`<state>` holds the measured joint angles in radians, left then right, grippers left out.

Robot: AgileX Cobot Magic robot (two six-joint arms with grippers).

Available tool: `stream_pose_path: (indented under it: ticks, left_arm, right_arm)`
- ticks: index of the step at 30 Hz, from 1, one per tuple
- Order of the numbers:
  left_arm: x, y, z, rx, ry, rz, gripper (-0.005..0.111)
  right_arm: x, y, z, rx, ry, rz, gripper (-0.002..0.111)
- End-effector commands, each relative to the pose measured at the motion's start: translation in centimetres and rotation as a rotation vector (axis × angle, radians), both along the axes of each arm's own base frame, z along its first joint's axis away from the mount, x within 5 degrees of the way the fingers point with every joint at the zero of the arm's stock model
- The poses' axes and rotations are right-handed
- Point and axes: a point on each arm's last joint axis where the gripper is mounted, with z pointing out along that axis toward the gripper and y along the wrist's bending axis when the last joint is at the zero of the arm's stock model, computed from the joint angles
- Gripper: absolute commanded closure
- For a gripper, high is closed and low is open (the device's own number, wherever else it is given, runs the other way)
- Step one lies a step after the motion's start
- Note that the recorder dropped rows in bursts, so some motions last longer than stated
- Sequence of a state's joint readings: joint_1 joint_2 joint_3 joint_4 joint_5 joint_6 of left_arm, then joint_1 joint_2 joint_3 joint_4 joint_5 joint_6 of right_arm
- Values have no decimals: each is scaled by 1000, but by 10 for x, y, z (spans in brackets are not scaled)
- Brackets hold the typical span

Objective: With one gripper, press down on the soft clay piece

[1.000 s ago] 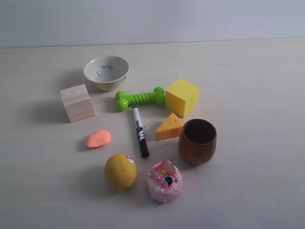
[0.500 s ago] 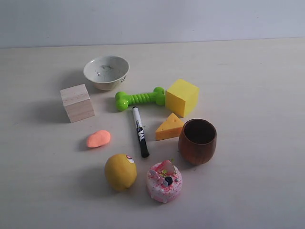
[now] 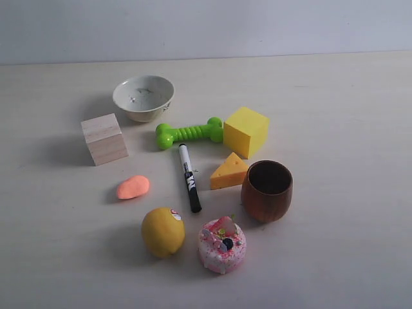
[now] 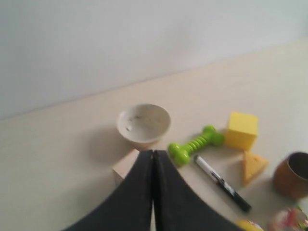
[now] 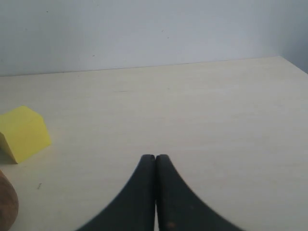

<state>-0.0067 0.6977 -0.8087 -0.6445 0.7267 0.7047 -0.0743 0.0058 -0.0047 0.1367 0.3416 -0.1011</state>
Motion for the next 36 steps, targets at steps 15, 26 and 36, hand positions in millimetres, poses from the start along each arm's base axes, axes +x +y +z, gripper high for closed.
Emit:
stream_pose_path:
  ticks: [15,26,36]
  left_arm:
    - [74,-44,9,-331,277,-351,107]
    - [74,-45,11,-359,274,-355,107]
    - [75,-45,11,-358,273,-351,107]
  right_arm:
    - [0,0,-1,-8,-8,1,108]
    - [0,0,-1,-7,-6,2,108]
    - [0,0,-1,-7,-6,2,108]
